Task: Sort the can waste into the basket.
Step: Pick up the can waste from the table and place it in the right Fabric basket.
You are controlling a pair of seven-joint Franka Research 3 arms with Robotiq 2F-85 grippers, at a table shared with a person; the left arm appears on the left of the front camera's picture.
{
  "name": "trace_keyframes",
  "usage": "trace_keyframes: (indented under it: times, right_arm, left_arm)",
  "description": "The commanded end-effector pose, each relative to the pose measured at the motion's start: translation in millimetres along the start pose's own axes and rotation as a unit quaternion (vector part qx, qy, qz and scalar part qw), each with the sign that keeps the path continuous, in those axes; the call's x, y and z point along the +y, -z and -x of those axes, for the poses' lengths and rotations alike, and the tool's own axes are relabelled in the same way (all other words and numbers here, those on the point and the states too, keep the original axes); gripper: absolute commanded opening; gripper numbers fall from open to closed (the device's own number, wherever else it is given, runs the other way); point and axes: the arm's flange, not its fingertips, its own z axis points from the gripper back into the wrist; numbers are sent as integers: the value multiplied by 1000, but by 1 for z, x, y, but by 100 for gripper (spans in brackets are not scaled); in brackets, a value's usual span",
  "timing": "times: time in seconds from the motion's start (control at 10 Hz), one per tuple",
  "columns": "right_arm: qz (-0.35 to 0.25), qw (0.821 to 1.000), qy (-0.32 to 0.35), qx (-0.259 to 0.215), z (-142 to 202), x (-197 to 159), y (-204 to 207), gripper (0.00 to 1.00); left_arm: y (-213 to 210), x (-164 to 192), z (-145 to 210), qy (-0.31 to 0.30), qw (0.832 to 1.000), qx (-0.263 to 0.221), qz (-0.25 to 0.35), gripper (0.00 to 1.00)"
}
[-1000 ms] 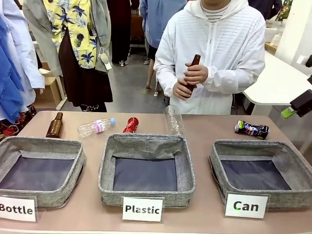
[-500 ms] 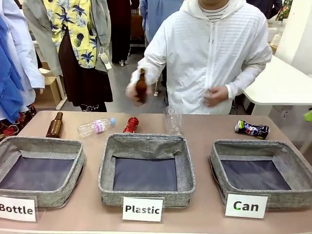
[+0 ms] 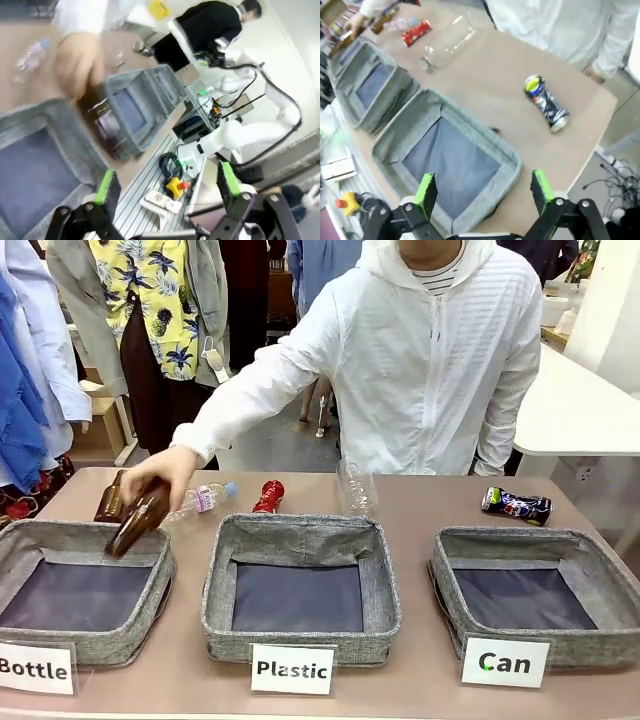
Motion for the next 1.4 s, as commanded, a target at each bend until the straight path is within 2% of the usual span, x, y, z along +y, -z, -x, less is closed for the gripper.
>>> trace_keyframes:
  times: [0.0,0.1,0.2,0.3,0.5,0.6,0.7,0.8,0.9,1.0,1.1,1.3]
  right_arm:
    - [48,997,-56,4,-53,-15,56,100]
    - [47,995,-83,12,-67,-20,72,100]
    - [67,985,-156,36,-85,-30,102,100]
    - [41,973,-226,36,-101,-38,127,100]
    - [85,968,-208,110,-117,-55,160,100]
    - [124,979,-58,153,-122,-30,145,100]
    - [53,972,-211,91,-114,-38,160,100]
    - [83,975,-169,117,-113,-48,168,100]
    - [97,964,-211,132,-123,-52,168,100]
    - [101,955,-233,153,-132,-71,180,100]
    - [85,945,-266,171,-136,-87,195,100]
    - [49,923,-331,190,-134,-96,210,100]
  left_arm:
    - [-84,-87,8,66,996,-61,-3,100]
    - [-101,-100,19,78,994,-75,4,100]
    - [-114,-111,31,88,993,-83,-10,100]
    - [-120,-113,32,95,993,-71,-8,100]
    - [-119,-114,42,102,992,-73,14,100]
    - [-116,-111,44,96,993,-67,12,100]
    - [-109,-107,41,94,994,-55,19,100]
    - [-95,-103,34,96,994,-35,29,100]
    - [-73,-100,35,91,995,-8,43,100]
    - [-47,-97,33,86,994,31,59,100]
    - [-15,-89,26,77,992,73,70,100]
    - [37,-77,29,56,985,137,89,100]
